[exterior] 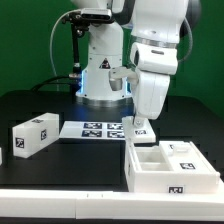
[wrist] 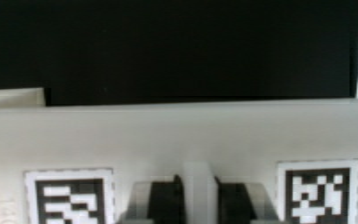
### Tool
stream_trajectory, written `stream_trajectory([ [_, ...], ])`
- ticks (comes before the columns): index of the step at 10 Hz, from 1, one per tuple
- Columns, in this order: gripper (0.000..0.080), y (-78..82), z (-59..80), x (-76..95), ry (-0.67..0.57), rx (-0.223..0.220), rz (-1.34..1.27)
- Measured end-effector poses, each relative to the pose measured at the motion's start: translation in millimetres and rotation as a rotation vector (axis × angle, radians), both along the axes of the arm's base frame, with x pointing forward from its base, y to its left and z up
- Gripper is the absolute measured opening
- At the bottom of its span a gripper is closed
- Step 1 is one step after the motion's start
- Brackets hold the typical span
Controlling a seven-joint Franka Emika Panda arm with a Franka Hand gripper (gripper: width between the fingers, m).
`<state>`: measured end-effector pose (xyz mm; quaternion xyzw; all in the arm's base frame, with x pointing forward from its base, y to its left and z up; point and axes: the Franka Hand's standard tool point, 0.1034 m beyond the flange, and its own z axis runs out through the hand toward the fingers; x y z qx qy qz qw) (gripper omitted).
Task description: Assemble cabinet
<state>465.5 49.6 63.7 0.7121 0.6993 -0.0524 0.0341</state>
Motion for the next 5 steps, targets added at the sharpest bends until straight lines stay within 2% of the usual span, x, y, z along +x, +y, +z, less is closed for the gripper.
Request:
stream_trajectory([
  [1, 0.0064, 2.7, 2.6, 4.1, -0.006, 0.002, 0.016],
  [5, 0.0064, 1.0, 1.1, 2.8, 0.004, 0.002, 0.044],
])
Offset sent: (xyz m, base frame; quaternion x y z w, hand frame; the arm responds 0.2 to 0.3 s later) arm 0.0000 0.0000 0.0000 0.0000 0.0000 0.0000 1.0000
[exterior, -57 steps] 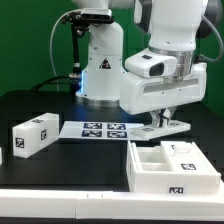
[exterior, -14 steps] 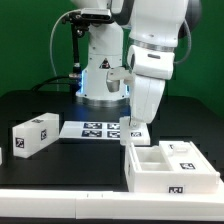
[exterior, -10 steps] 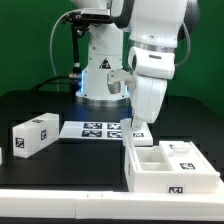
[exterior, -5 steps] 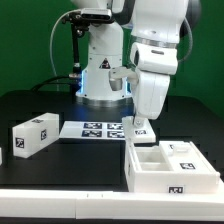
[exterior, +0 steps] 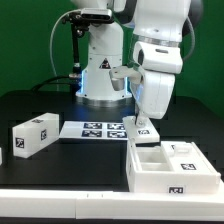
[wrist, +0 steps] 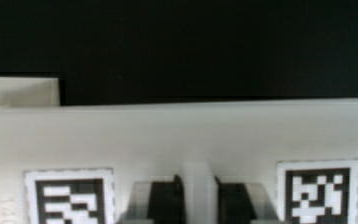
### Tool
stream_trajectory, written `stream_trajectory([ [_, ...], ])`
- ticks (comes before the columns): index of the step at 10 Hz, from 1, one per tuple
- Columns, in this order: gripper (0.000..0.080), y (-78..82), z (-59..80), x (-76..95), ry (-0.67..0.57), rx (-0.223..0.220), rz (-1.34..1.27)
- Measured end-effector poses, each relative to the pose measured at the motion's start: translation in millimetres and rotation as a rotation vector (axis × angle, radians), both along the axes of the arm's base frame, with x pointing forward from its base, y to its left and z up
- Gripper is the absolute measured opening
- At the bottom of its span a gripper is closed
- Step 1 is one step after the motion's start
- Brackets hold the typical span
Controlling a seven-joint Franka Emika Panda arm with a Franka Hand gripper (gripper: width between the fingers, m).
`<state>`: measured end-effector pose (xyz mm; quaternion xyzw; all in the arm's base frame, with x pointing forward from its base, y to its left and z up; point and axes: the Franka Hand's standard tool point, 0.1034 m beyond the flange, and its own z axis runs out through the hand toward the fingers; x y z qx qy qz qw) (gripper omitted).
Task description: Assemble cabinet
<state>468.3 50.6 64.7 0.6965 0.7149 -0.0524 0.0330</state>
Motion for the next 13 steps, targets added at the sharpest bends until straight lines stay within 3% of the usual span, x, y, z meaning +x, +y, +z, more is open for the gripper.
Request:
stream_trajectory([
  [13, 0.0064, 2.5, -2.2, 6.5, 0.001, -0.002, 0.005],
])
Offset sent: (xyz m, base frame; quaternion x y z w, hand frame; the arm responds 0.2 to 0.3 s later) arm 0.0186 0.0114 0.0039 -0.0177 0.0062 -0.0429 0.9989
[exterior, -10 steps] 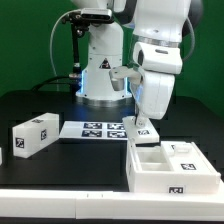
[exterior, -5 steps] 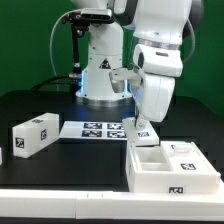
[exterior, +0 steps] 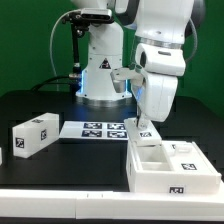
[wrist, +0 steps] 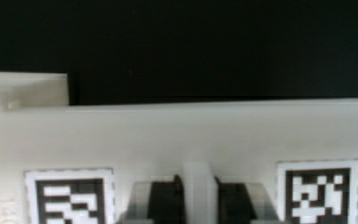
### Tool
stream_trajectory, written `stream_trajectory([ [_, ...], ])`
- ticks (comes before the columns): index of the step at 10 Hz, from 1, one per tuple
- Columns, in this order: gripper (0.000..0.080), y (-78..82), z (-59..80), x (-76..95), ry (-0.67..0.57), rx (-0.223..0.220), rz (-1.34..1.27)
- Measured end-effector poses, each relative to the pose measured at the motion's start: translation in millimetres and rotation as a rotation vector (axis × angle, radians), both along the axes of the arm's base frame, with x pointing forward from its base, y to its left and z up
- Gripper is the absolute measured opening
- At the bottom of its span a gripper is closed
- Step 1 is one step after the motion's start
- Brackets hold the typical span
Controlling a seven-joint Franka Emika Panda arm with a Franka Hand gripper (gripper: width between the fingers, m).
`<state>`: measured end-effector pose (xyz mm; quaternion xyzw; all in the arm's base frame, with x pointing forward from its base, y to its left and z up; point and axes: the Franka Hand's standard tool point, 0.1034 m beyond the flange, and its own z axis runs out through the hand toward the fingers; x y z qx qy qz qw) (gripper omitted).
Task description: Assemble cabinet
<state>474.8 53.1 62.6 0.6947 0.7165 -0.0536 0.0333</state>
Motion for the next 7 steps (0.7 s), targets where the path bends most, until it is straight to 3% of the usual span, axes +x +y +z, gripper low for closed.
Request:
stream_trajectory([
  [7, 0.0064, -3.9, -2.3, 2.4, 0.008, -0.006, -0.021],
])
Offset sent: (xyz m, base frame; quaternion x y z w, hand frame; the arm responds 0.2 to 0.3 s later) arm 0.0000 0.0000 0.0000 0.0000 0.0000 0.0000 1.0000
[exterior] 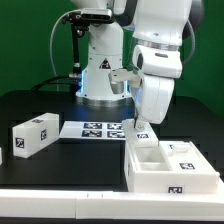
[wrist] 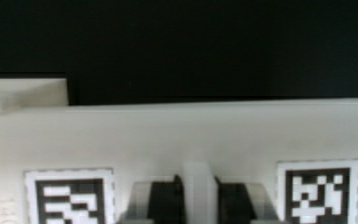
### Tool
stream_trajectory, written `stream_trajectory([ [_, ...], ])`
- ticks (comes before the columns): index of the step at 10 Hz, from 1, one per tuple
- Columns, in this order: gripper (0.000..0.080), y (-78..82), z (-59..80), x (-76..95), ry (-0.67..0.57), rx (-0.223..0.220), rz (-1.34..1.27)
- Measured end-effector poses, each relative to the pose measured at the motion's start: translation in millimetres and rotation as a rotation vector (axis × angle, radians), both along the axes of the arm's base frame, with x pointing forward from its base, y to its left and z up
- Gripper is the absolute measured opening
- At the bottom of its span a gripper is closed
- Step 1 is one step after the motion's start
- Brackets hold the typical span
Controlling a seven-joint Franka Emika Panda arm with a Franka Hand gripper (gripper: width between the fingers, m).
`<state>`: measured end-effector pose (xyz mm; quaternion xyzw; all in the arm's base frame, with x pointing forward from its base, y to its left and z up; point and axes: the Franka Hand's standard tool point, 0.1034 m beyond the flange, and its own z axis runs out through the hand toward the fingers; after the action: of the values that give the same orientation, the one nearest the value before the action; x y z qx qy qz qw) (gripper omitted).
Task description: Assemble cabinet
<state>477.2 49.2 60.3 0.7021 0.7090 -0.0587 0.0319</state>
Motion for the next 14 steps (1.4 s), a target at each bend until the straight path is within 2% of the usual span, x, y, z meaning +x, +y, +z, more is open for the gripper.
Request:
stream_trajectory([
  [2, 0.0064, 2.9, 0.4, 20.9, 0.009, -0.013, -0.009],
  [4, 0.0064, -1.7, -0.8, 50.8, 0.032, -0.030, 0.028],
  [5, 0.0064, -5.0, -0.7, 55.5, 0.037, -0.032, 0.039],
  [11, 0.0064, -4.7, -1.3, 55.3, 0.032, -0.032, 0.026],
  [12, 0.0064, -3.3, -2.4, 63.5, 0.046, -0.044, -0.003],
  [14, 0.0064, -1.2, -4.0, 97.4, 0.034, -0.057, -0.013],
])
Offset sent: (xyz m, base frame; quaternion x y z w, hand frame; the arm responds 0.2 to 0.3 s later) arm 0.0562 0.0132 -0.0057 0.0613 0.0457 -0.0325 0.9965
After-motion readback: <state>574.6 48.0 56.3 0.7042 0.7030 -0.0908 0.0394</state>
